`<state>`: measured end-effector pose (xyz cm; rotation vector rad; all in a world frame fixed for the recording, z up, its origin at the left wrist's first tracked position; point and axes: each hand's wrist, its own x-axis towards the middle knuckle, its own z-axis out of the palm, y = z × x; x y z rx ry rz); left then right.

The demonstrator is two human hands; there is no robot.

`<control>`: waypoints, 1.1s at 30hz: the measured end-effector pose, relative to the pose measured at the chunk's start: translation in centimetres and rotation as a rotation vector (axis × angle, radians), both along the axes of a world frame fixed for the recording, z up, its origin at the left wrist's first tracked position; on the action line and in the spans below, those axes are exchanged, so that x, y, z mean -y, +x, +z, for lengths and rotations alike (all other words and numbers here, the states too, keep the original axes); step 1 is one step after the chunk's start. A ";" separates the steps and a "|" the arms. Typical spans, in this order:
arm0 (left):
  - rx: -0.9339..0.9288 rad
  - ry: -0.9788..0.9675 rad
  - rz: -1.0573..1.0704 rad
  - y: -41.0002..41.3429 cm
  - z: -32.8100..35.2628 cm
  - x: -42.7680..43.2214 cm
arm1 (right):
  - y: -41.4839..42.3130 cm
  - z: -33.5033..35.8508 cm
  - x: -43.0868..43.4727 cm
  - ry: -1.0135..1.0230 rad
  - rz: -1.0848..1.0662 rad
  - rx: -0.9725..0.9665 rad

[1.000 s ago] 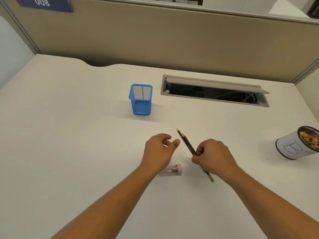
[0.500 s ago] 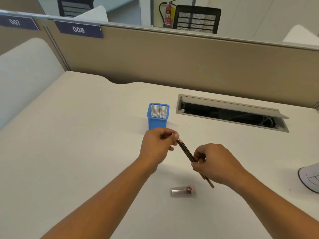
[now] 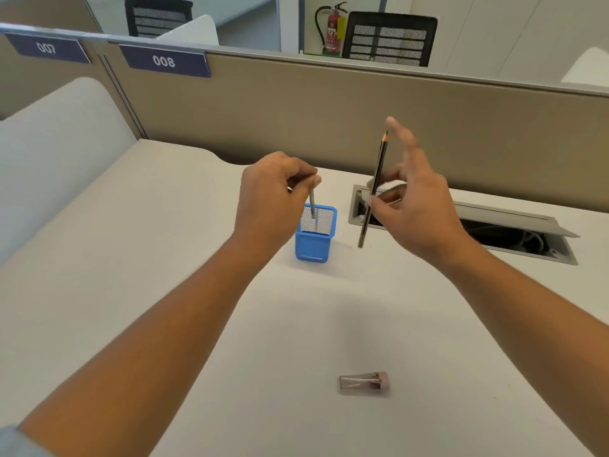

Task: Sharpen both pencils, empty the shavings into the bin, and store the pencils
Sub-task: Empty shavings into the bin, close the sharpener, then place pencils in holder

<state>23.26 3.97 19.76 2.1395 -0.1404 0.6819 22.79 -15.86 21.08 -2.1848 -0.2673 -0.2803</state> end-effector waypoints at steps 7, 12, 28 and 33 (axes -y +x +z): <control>-0.047 0.227 -0.017 2.5 -2.9 0.8 | 3.4 -0.5 -1.9 0.056 0.011 0.008; -0.193 0.274 -0.010 3.4 -4.9 0.8 | 4.9 -2.4 -2.6 0.017 -0.002 0.040; -0.299 0.195 0.052 6.5 -8.2 1.3 | 7.6 -8.5 -4.8 -0.178 -0.033 -0.141; -0.304 0.227 0.053 7.6 -8.8 1.7 | 8.2 -9.8 -5.1 -0.176 -0.050 -0.179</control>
